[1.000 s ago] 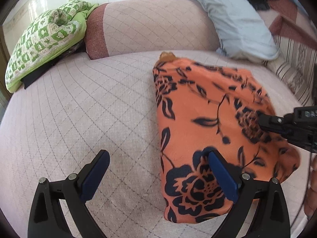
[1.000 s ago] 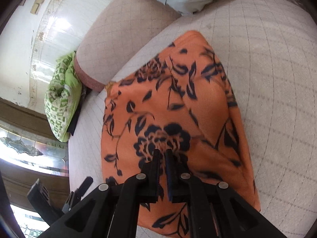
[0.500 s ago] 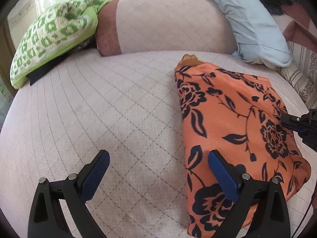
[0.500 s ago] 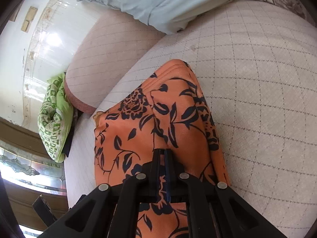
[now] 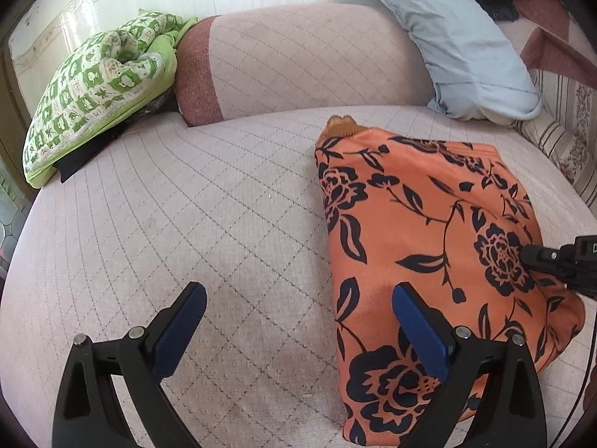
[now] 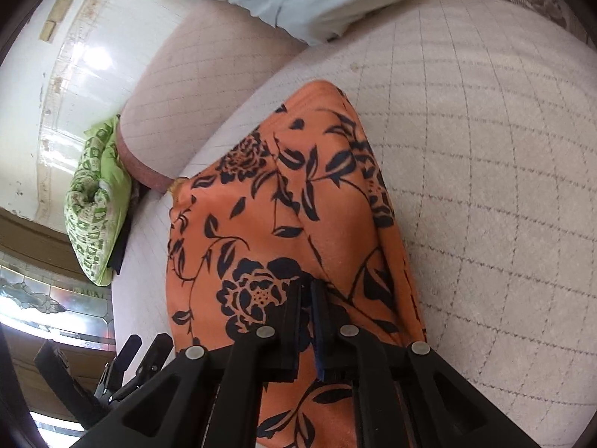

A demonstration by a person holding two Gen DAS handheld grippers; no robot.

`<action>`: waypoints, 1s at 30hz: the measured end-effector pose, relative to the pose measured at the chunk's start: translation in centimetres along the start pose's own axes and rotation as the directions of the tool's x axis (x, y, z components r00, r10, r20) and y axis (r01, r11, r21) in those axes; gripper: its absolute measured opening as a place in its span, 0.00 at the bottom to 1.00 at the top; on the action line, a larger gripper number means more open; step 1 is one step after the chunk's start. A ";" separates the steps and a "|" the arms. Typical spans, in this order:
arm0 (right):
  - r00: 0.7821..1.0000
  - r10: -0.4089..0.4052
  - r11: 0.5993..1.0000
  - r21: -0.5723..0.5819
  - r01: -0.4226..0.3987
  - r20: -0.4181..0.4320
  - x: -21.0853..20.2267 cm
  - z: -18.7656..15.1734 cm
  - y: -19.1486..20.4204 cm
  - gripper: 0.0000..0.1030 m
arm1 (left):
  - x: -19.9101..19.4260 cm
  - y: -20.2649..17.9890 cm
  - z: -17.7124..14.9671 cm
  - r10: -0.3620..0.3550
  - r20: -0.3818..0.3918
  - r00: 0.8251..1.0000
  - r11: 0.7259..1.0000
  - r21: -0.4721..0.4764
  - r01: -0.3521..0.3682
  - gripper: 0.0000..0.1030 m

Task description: Fold small clothes

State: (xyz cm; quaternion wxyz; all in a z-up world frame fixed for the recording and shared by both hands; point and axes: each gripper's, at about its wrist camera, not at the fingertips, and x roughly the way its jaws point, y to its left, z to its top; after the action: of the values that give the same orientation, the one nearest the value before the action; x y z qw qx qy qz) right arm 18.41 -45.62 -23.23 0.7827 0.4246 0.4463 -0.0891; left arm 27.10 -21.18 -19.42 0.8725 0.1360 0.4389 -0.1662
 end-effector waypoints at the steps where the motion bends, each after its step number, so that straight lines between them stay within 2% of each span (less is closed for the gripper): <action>1: 1.000 -0.004 1.000 -0.010 0.004 -0.001 -0.1 0.0 0.2 0.06 | 0.0 0.0 0.0 0.002 0.001 1.000 1.000 0.002 -0.002 0.97; 11: 0.998 0.026 0.999 -0.035 -0.023 0.065 -1.7 -0.1 0.5 0.08 | -0.2 -0.2 -0.1 0.001 0.004 1.000 1.000 0.001 -0.001 0.97; 18: 1.000 -0.001 1.000 -0.030 0.002 0.020 -0.3 -0.1 0.4 0.09 | -0.2 -0.3 -0.1 0.000 0.001 1.000 1.000 0.005 0.000 0.97; 23: 1.000 -0.012 0.999 -0.053 0.014 0.023 -0.3 0.1 0.9 0.09 | -0.1 -0.3 -0.1 -0.001 0.000 1.000 1.000 0.006 0.001 0.97; 27: 0.998 0.029 0.998 -0.064 -0.025 0.064 -0.9 1.5 1.7 0.09 | 0.0 -0.2 -0.2 -0.004 -0.002 1.000 1.000 0.003 0.004 0.97; 30: 0.995 0.030 0.999 -0.020 -0.028 0.097 -0.9 2.6 1.1 0.09 | 0.1 -0.2 -0.2 -0.005 -0.003 1.000 1.000 0.005 0.005 0.97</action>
State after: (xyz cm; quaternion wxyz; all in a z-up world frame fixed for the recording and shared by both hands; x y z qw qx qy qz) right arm 20.12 -47.09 -21.28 0.8086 0.4189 0.4023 -0.0940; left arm 26.94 -21.34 -19.66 0.8710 0.1373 0.4402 -0.1695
